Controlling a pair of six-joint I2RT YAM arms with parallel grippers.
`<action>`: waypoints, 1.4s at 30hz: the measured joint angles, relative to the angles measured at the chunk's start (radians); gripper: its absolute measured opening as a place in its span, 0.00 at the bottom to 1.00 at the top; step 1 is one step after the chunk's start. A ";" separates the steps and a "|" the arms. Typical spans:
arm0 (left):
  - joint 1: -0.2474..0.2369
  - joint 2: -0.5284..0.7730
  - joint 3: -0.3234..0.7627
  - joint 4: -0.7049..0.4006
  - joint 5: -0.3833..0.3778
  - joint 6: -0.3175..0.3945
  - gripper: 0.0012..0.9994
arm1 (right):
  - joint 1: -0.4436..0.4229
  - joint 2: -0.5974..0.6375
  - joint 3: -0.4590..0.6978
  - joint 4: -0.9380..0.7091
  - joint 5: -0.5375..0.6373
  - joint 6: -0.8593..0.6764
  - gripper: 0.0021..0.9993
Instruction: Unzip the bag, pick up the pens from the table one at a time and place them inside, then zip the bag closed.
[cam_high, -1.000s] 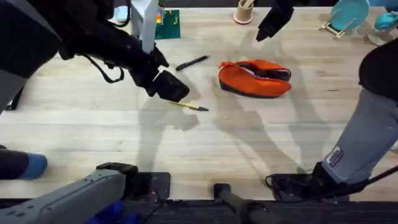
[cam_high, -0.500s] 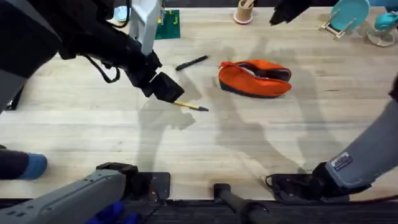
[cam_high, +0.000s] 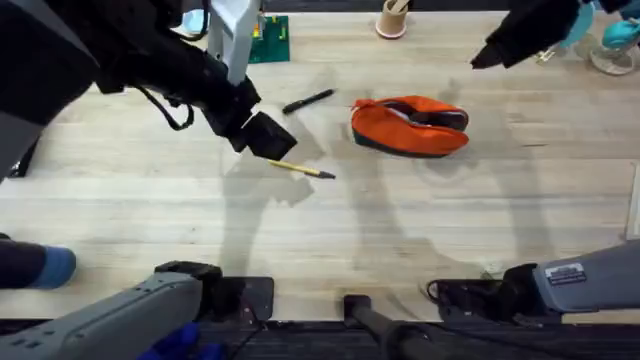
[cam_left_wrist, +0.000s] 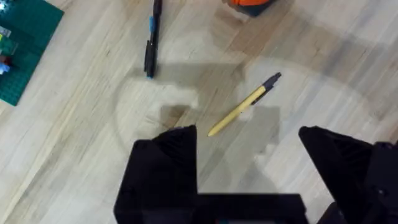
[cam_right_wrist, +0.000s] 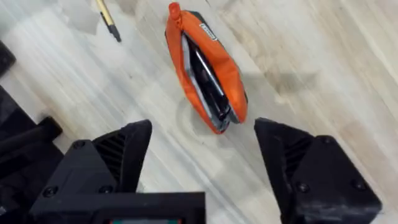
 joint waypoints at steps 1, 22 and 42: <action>0.000 0.000 0.000 0.000 0.001 0.001 0.99 | 0.000 -0.009 -0.013 0.003 0.000 0.000 1.00; -0.070 0.111 0.001 -0.057 0.006 0.500 0.99 | 0.000 -0.028 -0.030 0.012 0.000 0.000 1.00; -0.070 0.354 0.001 -0.037 -0.013 0.597 1.00 | 0.000 -0.028 -0.030 0.018 0.000 0.000 1.00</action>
